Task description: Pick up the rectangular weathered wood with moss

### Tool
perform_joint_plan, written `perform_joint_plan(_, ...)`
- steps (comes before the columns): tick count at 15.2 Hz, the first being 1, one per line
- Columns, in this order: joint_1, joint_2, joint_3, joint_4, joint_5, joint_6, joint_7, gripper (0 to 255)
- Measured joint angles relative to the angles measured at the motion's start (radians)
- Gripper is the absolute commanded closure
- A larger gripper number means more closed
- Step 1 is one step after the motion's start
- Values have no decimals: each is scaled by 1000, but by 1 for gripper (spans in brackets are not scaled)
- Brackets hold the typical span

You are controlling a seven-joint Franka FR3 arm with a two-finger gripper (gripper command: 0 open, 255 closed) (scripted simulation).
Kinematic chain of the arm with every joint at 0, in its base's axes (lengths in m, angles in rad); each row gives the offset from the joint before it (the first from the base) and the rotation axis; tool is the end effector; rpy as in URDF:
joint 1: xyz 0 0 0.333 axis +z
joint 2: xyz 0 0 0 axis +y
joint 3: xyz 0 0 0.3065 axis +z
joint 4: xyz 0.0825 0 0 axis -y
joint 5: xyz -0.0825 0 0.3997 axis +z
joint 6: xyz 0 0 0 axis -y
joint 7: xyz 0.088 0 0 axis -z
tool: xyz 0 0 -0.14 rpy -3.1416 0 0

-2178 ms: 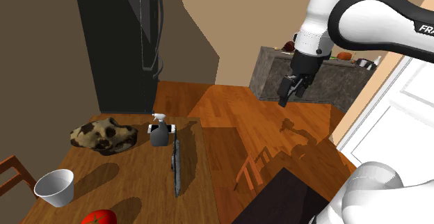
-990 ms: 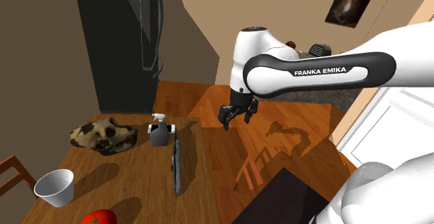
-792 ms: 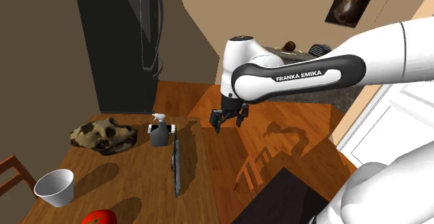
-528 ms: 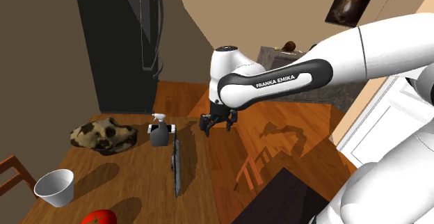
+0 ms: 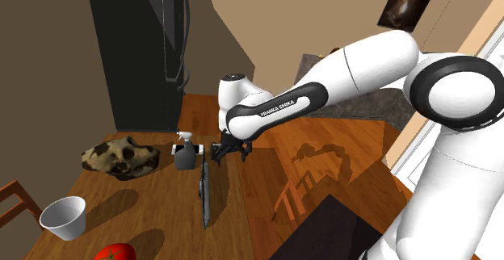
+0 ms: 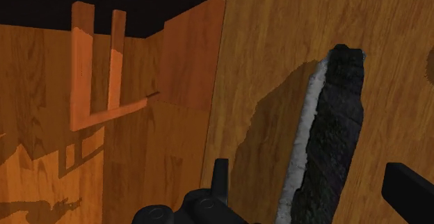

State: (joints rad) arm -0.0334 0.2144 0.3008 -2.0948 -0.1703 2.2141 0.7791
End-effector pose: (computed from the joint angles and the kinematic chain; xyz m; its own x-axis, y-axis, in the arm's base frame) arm 0.5546 0.1421 0.2647 0.9176 -0.3971 -0.0159 -0.3934 -0.9133 0.1057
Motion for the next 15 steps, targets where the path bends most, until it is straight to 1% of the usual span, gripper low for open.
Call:
perform_joint_plan(5,34,189,-23,143,-48,32,85,0)
perform_joint_plan(9,71,362,-49,309,-76,31,138,0)
perform_joint_plan(15,113,581,-80,546,-85,10,180,0)
